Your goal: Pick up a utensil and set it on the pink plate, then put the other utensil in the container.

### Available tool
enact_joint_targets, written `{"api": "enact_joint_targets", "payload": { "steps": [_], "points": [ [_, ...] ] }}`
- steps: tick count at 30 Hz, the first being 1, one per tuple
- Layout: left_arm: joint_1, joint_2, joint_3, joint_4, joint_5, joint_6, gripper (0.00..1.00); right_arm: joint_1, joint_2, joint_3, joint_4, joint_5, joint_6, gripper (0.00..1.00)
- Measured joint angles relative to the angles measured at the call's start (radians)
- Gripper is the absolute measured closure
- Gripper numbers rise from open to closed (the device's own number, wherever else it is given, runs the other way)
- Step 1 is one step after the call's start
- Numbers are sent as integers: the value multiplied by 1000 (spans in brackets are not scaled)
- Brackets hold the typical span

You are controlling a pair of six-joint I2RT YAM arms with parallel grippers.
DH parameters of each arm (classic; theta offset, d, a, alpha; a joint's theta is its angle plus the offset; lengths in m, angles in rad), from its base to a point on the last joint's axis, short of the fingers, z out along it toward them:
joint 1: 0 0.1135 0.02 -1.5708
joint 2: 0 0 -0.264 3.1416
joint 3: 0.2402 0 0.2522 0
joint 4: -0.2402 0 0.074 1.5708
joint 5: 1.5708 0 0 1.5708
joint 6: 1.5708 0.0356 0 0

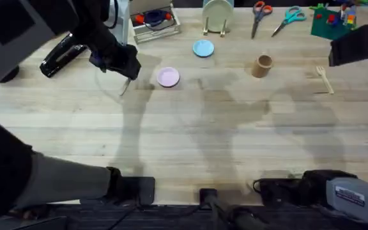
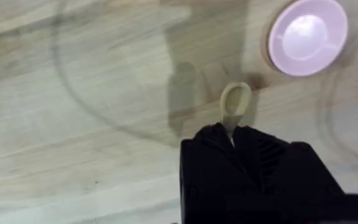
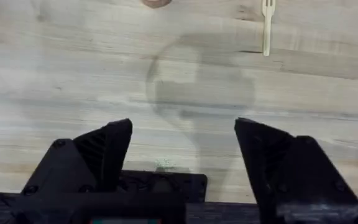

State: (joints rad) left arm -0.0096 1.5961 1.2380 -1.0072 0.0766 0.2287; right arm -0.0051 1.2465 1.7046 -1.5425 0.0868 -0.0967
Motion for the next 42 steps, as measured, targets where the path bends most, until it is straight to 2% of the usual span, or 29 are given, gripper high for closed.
{"api": "enact_joint_targets", "payload": {
  "steps": [6, 11, 19, 24, 31, 42],
  "points": [
    [-12, 2, 157, -103, 10, -1, 958, 0, 0, 0, 0, 0, 0, 7],
    [-69, 2, 263, -132, 10, -1, 958, 0, 0, 0, 0, 0, 0, 7],
    [-181, 3, 275, -142, 13, -1, 958, 0, 0, 0, 0, 0, 0, 7],
    [-224, 48, 276, -130, 14, -1, 958, 0, 0, 0, 0, 0, 0, 7],
    [-241, 167, 276, -69, 17, -1, 958, 0, 0, 0, 0, 0, 0, 7],
    [-241, 267, 276, -9, 53, -1, 958, 0, 0, 0, 0, 0, 0, 7]
  ]
}}
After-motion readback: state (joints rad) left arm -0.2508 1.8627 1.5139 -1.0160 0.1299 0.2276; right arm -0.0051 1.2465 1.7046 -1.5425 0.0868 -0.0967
